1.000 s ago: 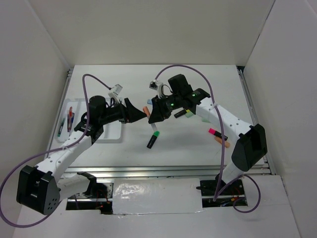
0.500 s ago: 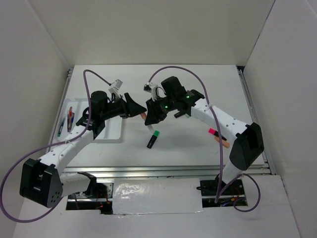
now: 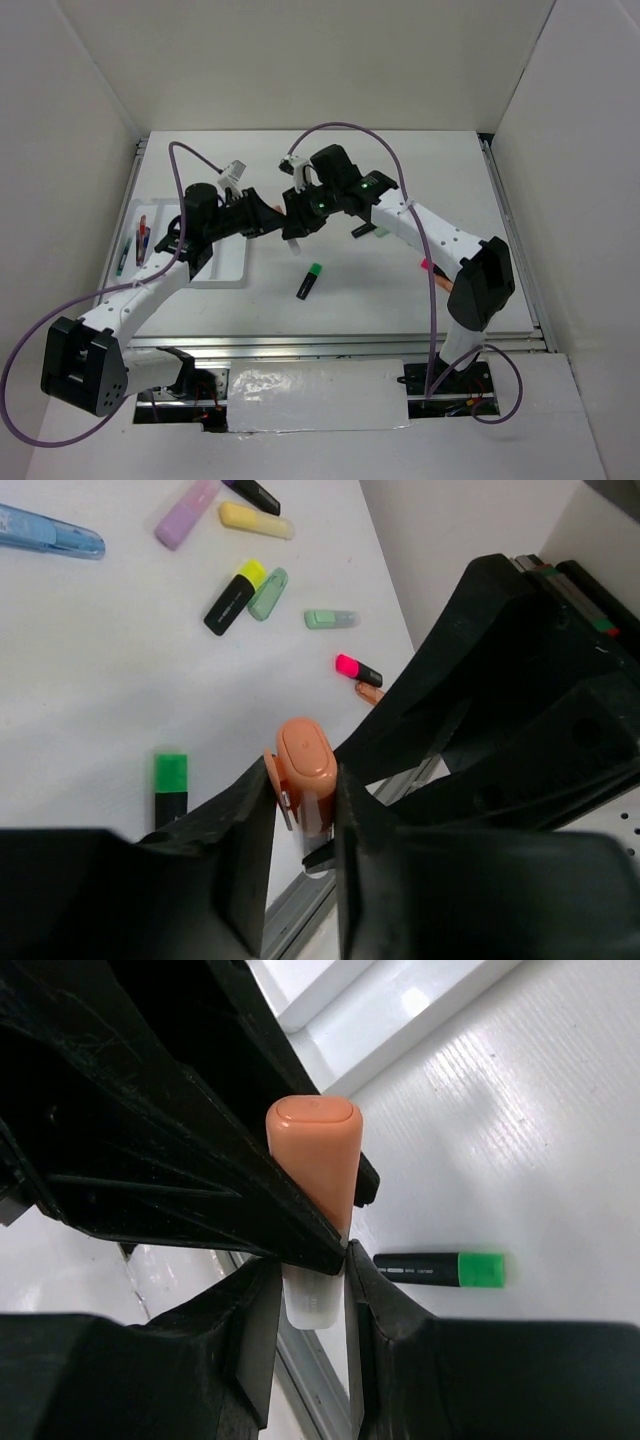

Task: Sort the stationery into containers
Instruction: Pass the stationery from the right arm to the left, then place the stationery into the container

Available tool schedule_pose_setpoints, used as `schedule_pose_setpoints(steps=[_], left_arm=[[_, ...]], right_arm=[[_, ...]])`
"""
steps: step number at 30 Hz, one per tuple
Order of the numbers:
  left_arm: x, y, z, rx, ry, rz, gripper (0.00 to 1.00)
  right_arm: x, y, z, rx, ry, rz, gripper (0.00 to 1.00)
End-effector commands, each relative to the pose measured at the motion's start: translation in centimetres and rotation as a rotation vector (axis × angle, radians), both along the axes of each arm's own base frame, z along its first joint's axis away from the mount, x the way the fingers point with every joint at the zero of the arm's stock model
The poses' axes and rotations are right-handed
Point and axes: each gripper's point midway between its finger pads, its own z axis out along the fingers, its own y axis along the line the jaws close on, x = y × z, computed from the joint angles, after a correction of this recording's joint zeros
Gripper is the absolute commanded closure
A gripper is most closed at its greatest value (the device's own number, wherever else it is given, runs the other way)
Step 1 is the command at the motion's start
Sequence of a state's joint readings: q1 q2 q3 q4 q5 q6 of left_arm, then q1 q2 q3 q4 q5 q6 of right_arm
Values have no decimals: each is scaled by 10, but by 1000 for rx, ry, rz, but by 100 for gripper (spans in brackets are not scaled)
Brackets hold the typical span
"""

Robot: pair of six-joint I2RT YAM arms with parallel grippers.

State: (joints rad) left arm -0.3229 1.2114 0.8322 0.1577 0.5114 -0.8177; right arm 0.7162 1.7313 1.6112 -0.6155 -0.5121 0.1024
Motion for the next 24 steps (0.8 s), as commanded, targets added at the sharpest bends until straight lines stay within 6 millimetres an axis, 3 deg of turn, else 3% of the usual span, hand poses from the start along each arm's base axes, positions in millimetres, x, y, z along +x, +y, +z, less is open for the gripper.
schedule_pose_setpoints(steps=[1,2,3,5,7,10,12,15,17,19,20,22,23,24], left_arm=[[7,2,8,13,-31,-1,70],[10,6,13,17,-40,5,75],[16,16,12,45,-30,19,88],[25,38,8,107,-14,49,100],[30,59,-1,215,13,48,100],[40,114,-12,400,56,107,100],[51,162,-32,561,96,146,100],[59,237,-44,803,185,209,100],[58,275,-62,905,253,221,97],[65,299,-64,964,269,241,94],[63,309,-81,1007,327,204,92],[71,323,-81,1036,349,196,91],[71,328,-96,1036,406,170,91],[79,332,-93,1036,396,178,91]], right_arm=[[-7,16,26,56,-43,49,77],[-9,14,23,49,-41,50,67],[-9,11,27,52,-55,46,55],[-8,4,25,44,-63,33,50],[-3,-9,32,53,-73,9,47],[6,-37,27,33,-89,-35,45],[10,-52,25,18,-100,-55,45],[19,-77,7,-73,-143,-64,47],[23,-89,1,-111,-153,-88,49],[23,-96,-7,-130,-159,-97,49],[26,-99,-6,-131,-172,-105,50],[29,-105,-10,-152,-184,-124,50],[32,-108,-12,-159,-182,-134,51],[34,-110,-13,-165,-183,-142,51]])
